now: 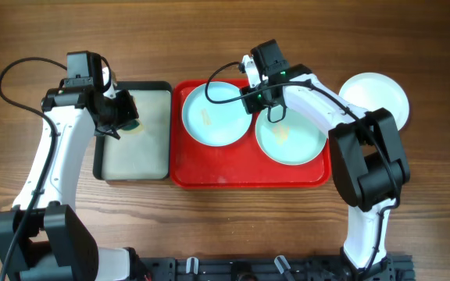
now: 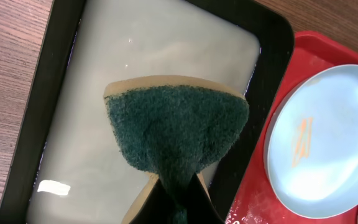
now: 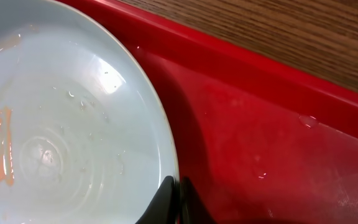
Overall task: Clean dirty plates on tray and stack at the side
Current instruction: 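Grip the light-blue plate rim and drag it toward the tray's left, then bring the sponge in the left gripper over the light-blue plate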
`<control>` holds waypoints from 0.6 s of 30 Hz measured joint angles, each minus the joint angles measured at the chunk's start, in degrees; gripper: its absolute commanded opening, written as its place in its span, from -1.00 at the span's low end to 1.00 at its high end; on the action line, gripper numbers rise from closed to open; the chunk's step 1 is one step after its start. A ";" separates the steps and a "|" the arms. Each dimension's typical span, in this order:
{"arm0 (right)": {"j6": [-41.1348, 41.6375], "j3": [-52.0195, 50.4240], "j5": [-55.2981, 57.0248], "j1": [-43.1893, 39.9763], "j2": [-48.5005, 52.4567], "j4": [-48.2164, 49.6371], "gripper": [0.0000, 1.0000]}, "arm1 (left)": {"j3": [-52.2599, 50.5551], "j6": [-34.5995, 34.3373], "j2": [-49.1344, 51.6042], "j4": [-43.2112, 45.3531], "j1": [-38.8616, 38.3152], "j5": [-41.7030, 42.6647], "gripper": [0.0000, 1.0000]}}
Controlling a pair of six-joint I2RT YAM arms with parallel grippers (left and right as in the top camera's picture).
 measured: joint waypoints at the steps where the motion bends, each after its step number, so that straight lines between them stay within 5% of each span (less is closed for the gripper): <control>1: 0.00 0.00 0.02 0.00 -0.15 -0.52 -0.91 | 0.00 0.02 0.00 0.00 0.00 0.02 -0.92; 5: 0.42 0.00 0.22 0.00 -0.42 -2.03 -0.91 | 0.00 0.70 0.00 0.02 0.00 0.00 -0.92; 9: 1.31 0.00 0.24 0.00 -0.48 -2.56 -0.57 | 0.00 1.55 0.00 0.24 -0.02 0.00 -0.92; 18: 1.73 0.00 0.85 0.00 -0.48 -2.47 -0.86 | -0.02 2.16 0.00 3.56 -6.58 -0.07 -0.92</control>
